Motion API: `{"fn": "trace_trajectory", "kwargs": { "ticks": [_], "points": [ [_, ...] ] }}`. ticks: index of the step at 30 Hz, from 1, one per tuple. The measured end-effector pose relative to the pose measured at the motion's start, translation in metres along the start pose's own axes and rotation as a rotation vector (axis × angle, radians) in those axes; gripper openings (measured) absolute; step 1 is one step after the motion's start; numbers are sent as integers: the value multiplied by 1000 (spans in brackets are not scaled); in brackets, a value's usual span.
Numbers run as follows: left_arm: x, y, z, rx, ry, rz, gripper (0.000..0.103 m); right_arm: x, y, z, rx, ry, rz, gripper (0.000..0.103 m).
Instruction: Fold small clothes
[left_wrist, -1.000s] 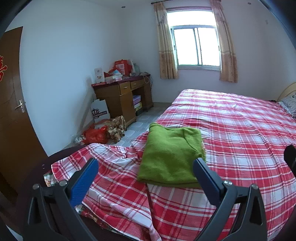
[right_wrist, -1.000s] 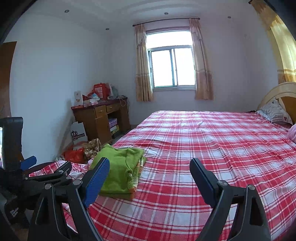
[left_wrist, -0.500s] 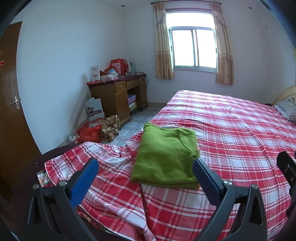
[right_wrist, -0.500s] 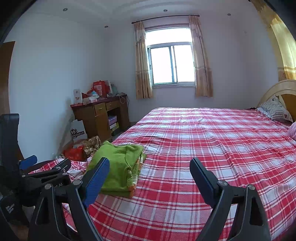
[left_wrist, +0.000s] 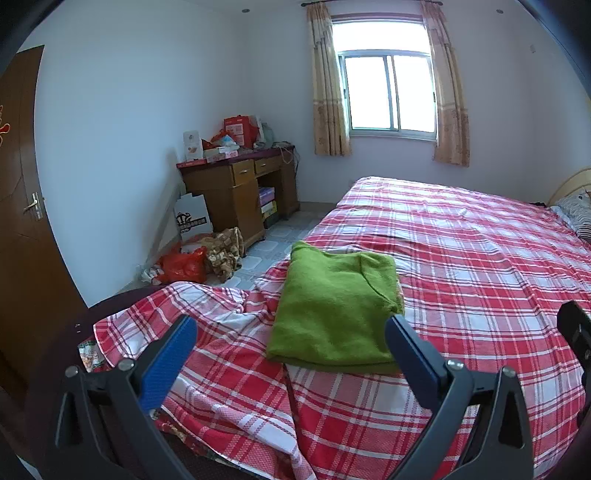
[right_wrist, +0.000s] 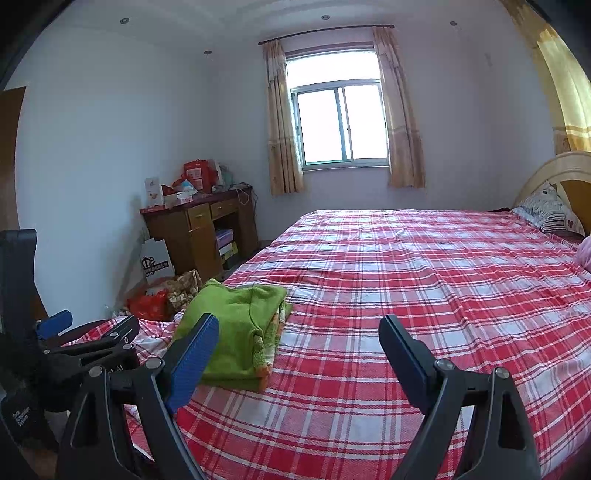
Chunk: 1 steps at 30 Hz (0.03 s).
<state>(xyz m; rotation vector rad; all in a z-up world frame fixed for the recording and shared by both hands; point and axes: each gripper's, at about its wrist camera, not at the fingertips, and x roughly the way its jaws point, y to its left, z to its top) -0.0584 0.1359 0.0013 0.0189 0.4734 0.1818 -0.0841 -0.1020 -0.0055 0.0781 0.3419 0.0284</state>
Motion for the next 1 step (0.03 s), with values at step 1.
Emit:
{"fn": "trace_trajectory", "kwargs": {
  "ticks": [1],
  "points": [
    [-1, 0, 0, 1, -2, 3, 103, 0, 0, 0, 0, 0, 0, 89]
  ]
}}
